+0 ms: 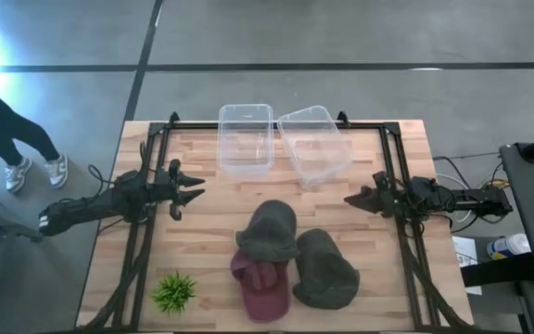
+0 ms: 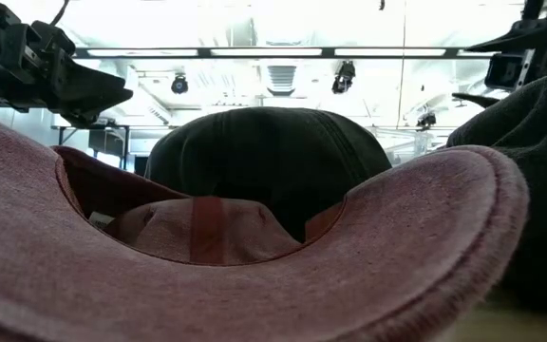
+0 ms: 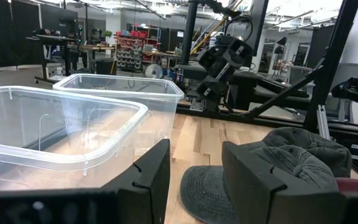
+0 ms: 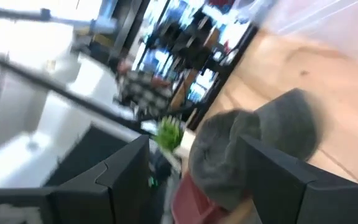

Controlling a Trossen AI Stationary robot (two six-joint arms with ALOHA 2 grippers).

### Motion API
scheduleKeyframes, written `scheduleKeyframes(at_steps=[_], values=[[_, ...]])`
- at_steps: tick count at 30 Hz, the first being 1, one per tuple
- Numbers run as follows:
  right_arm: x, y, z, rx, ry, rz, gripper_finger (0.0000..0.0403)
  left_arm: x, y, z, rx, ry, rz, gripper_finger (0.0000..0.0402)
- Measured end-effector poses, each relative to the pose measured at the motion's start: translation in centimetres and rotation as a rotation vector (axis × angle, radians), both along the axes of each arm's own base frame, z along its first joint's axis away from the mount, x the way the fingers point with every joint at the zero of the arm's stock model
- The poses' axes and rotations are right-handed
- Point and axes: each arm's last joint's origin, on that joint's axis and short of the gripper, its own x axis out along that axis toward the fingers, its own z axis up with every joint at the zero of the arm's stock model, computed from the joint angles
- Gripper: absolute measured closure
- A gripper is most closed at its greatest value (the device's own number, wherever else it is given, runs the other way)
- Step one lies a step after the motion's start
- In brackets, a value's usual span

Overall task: Pick & Place hat
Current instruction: Put the red cap in the right transparent bin

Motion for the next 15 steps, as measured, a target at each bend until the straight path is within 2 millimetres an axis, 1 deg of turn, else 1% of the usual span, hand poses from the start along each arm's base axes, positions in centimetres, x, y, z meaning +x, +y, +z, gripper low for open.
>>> scheduleKeyframes(at_steps=[4, 6, 9, 12, 15], values=[[-0.01, -0.22, 0.01, 0.073, -0.003, -0.072, 0.0165, 0.0, 0.0, 0.0, 0.0, 0.0, 0.0, 0.0262], [-0.01, -0.25, 0.12, 0.118, -0.015, -0.08, 0.0165, 0.0, 0.0, 0.02, 0.0, -0.001, 0.0, 0.0262], [0.03, -0.1, 0.1, 0.198, -0.01, -0.027, 0.0165, 0.0, 0.0, 0.02, 0.0, -0.001, 0.0, 0.0262], [0.31, 0.22, -0.25, 0.297, 0.046, 0.052, 0.0165, 0.0, 0.0, 0.0, 0.0, 0.0, 0.0, 0.0262], [0.84, 0.53, -0.38, 0.365, 0.077, 0.069, 0.0165, 0.0, 0.0, 0.02, 0.0, -0.001, 0.0, 0.0262]])
